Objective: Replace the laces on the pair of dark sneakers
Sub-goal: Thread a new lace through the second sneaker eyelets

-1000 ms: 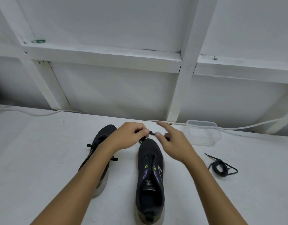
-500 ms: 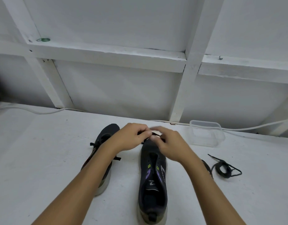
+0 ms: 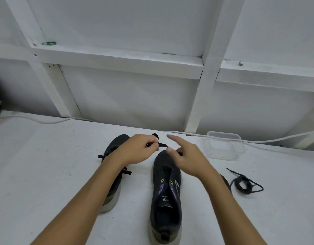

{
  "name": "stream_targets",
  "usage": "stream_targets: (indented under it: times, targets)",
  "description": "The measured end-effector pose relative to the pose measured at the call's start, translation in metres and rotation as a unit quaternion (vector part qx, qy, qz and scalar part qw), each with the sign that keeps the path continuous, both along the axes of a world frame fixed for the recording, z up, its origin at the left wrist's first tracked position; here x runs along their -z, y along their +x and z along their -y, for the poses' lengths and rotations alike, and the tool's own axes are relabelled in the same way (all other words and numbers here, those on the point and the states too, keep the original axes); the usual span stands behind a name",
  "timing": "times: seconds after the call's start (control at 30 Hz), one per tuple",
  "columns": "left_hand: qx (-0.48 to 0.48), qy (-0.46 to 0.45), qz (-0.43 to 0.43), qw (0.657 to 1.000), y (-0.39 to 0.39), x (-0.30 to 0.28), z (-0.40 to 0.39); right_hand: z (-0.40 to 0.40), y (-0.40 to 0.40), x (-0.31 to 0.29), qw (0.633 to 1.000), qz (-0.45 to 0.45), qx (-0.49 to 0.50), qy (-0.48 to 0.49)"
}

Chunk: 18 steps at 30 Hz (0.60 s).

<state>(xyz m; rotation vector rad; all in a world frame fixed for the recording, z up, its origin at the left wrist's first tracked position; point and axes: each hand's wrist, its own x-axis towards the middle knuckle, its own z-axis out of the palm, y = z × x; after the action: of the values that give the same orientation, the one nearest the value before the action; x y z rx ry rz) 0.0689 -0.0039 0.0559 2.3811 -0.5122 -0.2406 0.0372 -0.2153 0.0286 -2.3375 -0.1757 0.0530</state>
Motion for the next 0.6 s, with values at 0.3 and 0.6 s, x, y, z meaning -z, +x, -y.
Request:
stream_targets:
  times: [0.3,0.6]
  targets:
    - [-0.029,0.040,0.000,0.999,0.004,0.002,-0.022,0.025,0.016,0.000,0.985,0.002,0.167,-0.032]
    - [0.000,0.012,-0.010,1.000,0.002,-0.006,-0.005,-0.021,0.002,-0.001,0.999,0.031,-0.023,0.015]
